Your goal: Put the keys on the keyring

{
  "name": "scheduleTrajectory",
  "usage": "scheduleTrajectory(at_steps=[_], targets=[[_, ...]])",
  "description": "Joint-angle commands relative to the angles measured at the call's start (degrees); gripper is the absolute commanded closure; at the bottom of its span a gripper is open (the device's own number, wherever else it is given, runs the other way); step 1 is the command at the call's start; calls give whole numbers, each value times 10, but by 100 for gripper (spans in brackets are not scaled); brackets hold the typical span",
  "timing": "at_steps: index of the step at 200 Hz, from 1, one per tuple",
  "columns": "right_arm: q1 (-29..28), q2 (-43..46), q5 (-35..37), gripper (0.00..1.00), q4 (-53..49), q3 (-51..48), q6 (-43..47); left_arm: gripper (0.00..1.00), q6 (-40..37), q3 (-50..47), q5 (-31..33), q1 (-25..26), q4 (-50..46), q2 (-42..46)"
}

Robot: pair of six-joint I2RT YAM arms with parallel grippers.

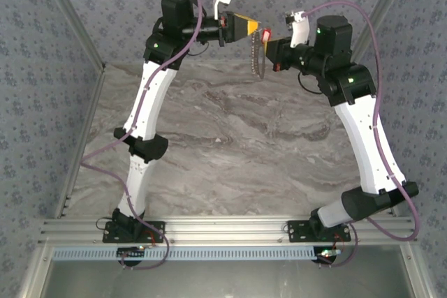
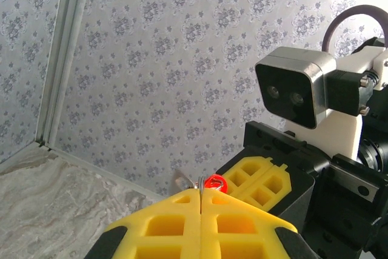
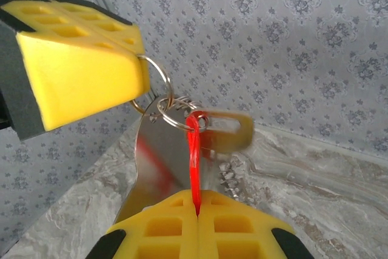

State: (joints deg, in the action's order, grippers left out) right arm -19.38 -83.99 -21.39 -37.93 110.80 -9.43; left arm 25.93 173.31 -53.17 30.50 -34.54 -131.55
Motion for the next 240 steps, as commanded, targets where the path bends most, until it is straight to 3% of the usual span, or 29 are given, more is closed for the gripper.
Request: scheduleTrajectory(at_steps=[1, 74, 184, 240], targets=[[-11, 10, 5, 100, 13, -6, -7, 100, -6, 9, 4, -2, 15, 33], [-35, -2, 7, 100, 7, 2, -1, 100, -5, 9, 5, -2, 15, 33], [22, -14, 15, 100, -23, 45, 11, 100, -14, 9, -4, -2, 2, 31], [18, -47, 5, 100, -29, 98, 14, 100, -12, 9, -10, 0, 3, 29]])
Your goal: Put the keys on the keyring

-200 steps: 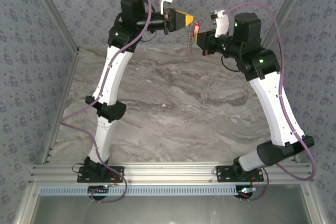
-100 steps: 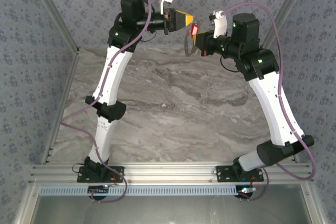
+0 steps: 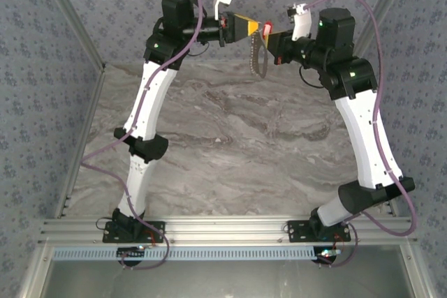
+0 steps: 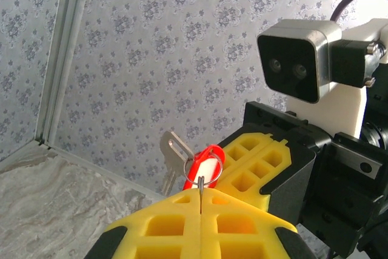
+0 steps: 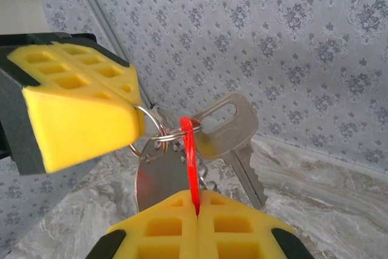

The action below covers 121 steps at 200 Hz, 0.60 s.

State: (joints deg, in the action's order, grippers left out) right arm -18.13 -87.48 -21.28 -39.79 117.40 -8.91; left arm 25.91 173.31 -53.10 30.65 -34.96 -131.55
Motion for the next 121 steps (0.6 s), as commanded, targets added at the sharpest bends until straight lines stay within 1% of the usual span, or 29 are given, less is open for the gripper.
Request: scheduleTrajectory(at_steps=[1, 74, 121], targets=[[6, -13, 4, 100, -11, 33, 8, 100, -12, 9, -11, -2, 7, 29], [1, -42, 0, 100, -19, 76, 11, 100, -9, 8, -19, 0, 12, 25], [2, -44, 7, 100, -24, 78, 15, 100, -11, 8, -20, 0, 10, 23]])
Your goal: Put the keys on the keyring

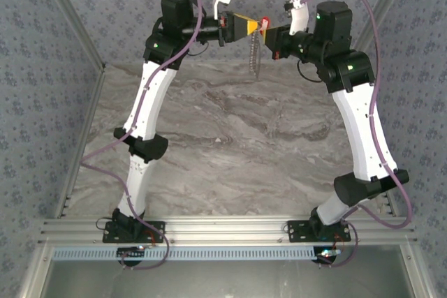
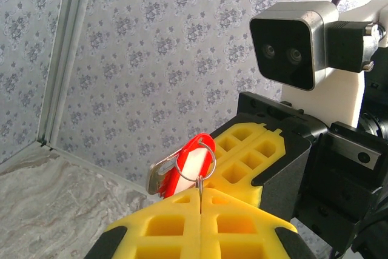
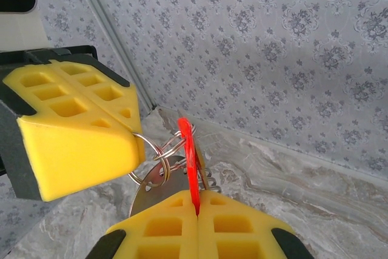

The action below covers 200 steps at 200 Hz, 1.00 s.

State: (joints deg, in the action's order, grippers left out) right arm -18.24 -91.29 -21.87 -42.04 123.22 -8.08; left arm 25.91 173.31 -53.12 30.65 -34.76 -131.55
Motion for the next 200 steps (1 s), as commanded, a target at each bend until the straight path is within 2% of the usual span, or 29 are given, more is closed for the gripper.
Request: scheduleTrajectory(at_steps=[1, 13, 42, 57, 117, 200], targets=[[3, -6, 13, 100, -2, 20, 7, 100, -11, 8, -20, -1, 8, 23], [3, -6, 17, 100, -4, 20, 8, 100, -11, 8, -19, -1, 6, 23], [5, -7, 29, 100, -12, 22, 13, 84, -15, 8, -17, -4, 0, 23], [6, -8, 35, 100, -18, 23, 17, 79, -19, 9, -15, -4, -6, 24], [15, -3, 49, 100, -40, 1, 31, 71, -24, 9, 17, -13, -26, 31], [21, -3, 54, 100, -26, -99, 31, 67, -16, 9, 135, -56, -104, 40]])
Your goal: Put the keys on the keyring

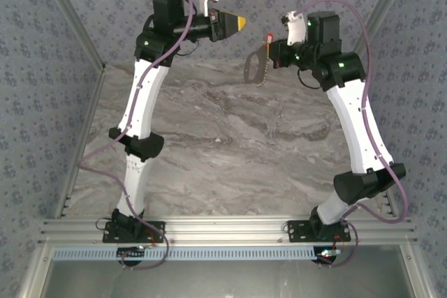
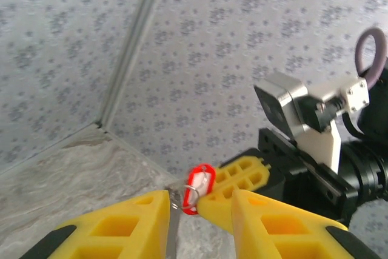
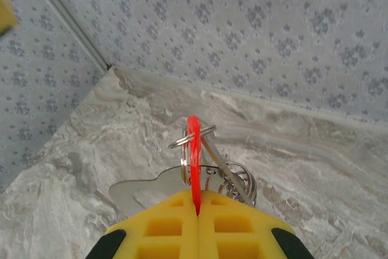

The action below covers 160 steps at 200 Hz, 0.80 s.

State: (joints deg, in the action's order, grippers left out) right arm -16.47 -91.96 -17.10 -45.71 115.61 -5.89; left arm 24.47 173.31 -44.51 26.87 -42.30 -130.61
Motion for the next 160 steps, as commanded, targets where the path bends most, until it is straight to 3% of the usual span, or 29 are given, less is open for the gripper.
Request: scheduleTrajectory(at_steps=[1, 80, 160], targets=[[3, 4, 6, 100, 12, -24, 8, 67, -1, 8, 49, -18, -29, 31], [-6, -76, -9, 100, 87, -115, -12, 64, 13, 8, 73, -70, -32, 36], [-18, -261, -17, 100, 83, -7, -9, 63, 23, 8, 69, -99, -40, 38]])
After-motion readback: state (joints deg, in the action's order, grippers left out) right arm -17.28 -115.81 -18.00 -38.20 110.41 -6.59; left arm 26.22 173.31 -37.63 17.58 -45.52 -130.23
